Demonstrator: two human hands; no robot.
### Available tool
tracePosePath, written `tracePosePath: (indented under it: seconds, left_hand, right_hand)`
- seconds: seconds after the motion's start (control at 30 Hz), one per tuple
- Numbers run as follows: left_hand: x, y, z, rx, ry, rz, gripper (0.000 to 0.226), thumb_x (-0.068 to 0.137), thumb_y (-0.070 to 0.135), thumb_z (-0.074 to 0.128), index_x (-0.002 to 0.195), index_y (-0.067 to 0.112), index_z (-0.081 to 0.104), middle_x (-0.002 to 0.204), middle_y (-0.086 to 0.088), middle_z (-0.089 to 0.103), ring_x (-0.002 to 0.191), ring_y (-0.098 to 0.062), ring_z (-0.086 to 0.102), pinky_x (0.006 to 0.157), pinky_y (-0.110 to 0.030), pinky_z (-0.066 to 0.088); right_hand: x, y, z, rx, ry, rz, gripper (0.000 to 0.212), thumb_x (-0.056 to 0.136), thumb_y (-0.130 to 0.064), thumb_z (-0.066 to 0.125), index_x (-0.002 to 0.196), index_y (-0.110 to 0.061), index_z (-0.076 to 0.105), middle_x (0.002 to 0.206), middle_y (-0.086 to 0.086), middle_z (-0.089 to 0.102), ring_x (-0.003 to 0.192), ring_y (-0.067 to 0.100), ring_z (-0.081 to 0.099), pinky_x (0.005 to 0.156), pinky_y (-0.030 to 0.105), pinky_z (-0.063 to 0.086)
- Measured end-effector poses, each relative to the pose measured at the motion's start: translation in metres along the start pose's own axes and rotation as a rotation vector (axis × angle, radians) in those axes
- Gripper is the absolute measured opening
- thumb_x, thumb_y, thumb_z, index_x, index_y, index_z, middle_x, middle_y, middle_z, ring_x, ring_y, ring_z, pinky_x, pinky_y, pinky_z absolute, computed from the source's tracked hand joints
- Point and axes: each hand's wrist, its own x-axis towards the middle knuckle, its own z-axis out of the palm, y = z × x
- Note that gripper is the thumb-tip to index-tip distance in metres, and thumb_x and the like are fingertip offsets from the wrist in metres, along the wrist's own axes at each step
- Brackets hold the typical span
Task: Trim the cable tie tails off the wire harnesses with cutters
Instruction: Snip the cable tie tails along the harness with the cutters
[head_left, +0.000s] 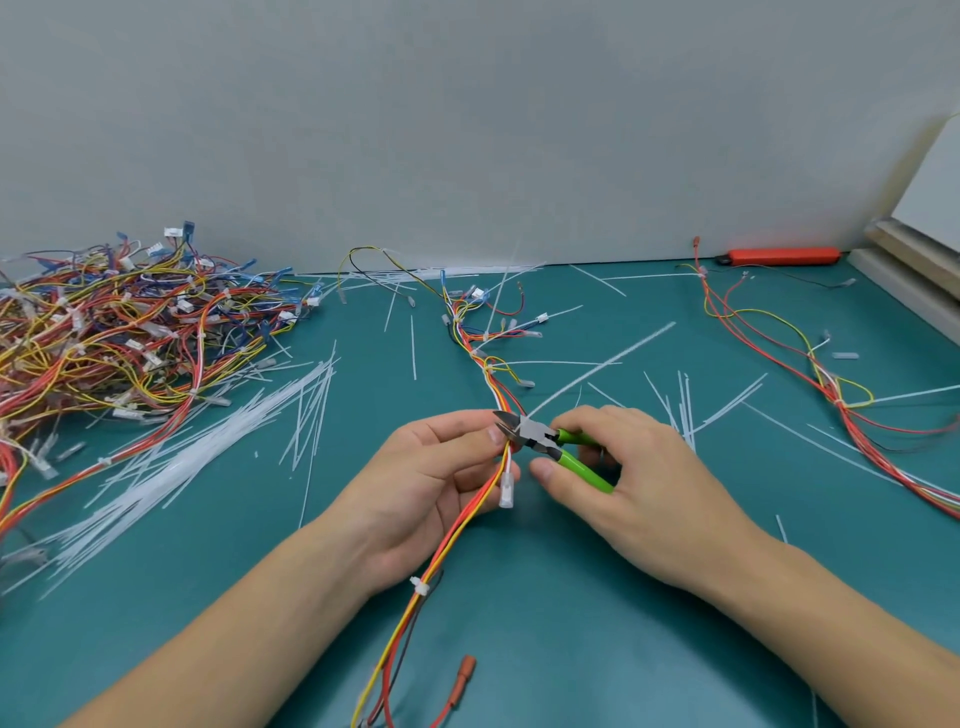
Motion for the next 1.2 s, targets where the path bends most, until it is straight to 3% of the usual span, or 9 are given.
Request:
tracePosePath:
  seconds: [0.23,0.47,0.67,0.8,0.93,1.07,1.2]
  left_hand:
    - [-0.0004,-0.0005,0.0009,-0.010,-0.012,0.004,0.039,0.081,0.008,0.071,0.116,-0.008,0.069,0.087,-0.010,0.070,0.062,-0.016,0.067,0.054,-0.024,0.055]
    - [-0.0008,0.0014,-0.0007,-0.020,-0.022,-0.007,0.038,0.080,0.008,0.072,0.114,-0.008,0.071,0.092,-0.012,0.072,0.067,-0.017,0.071,0.057,-0.026,0.058]
    - [0.0008,0.0004,-0.0018,0.028,-0.015,0.007,0.030,0.076,0.009,0.077,0.106,0.003,0.078,0.089,-0.010,0.072,0.070,-0.018,0.068,0.062,-0.027,0.059]
    - [0.0005,0.0006,-0.0017,0.030,-0.013,0.004,0.026,0.075,0.009,0.077,0.101,0.007,0.079,0.083,-0.008,0.072,0.069,-0.018,0.069,0.064,-0.027,0.059]
    - [-0.0001,0.0011,-0.0005,0.025,-0.016,0.003,0.029,0.076,0.004,0.079,0.105,0.004,0.075,0.081,-0.009,0.072,0.068,-0.020,0.071,0.064,-0.028,0.059]
    - [-0.0012,0.0013,0.0005,0.043,-0.018,0.010,0.022,0.077,0.008,0.076,0.099,0.008,0.079,0.081,-0.007,0.072,0.069,-0.019,0.069,0.067,-0.028,0.058]
    - [-0.0016,0.0015,0.0006,0.051,-0.029,0.010,0.031,0.075,0.008,0.081,0.105,0.005,0.075,0.082,-0.007,0.072,0.070,-0.020,0.068,0.068,-0.028,0.057]
  right_hand:
    - [0.0008,-0.0006,-0.0008,0.030,0.000,0.041,0.044,0.083,-0.076,0.049,0.090,-0.033,0.057,0.065,-0.009,0.050,0.062,0.015,0.046,0.056,0.034,0.040]
    - [-0.0006,-0.0005,0.0014,0.042,0.026,0.026,0.046,0.084,-0.074,0.052,0.087,-0.028,0.055,0.065,-0.006,0.050,0.061,0.016,0.045,0.056,0.037,0.043]
    - [-0.0007,-0.0006,0.0011,-0.011,0.032,-0.006,0.040,0.085,-0.074,0.046,0.092,-0.036,0.057,0.080,-0.015,0.058,0.086,0.008,0.054,0.074,0.032,0.047]
    - [-0.0011,-0.0007,0.0009,-0.014,0.035,-0.008,0.041,0.085,-0.074,0.046,0.095,-0.037,0.058,0.084,-0.017,0.059,0.089,0.006,0.054,0.078,0.032,0.047]
    - [0.0003,-0.0009,-0.0003,-0.024,0.023,-0.013,0.041,0.085,-0.074,0.045,0.093,-0.036,0.057,0.078,-0.015,0.056,0.083,0.007,0.053,0.072,0.031,0.045]
    - [0.0006,0.0001,-0.0016,0.020,0.003,0.030,0.047,0.082,-0.075,0.048,0.088,-0.030,0.057,0.064,-0.007,0.051,0.061,0.014,0.046,0.057,0.034,0.040]
    - [-0.0005,0.0005,-0.0021,0.022,-0.010,0.040,0.049,0.081,-0.076,0.049,0.088,-0.028,0.056,0.062,-0.004,0.051,0.058,0.016,0.045,0.056,0.038,0.044]
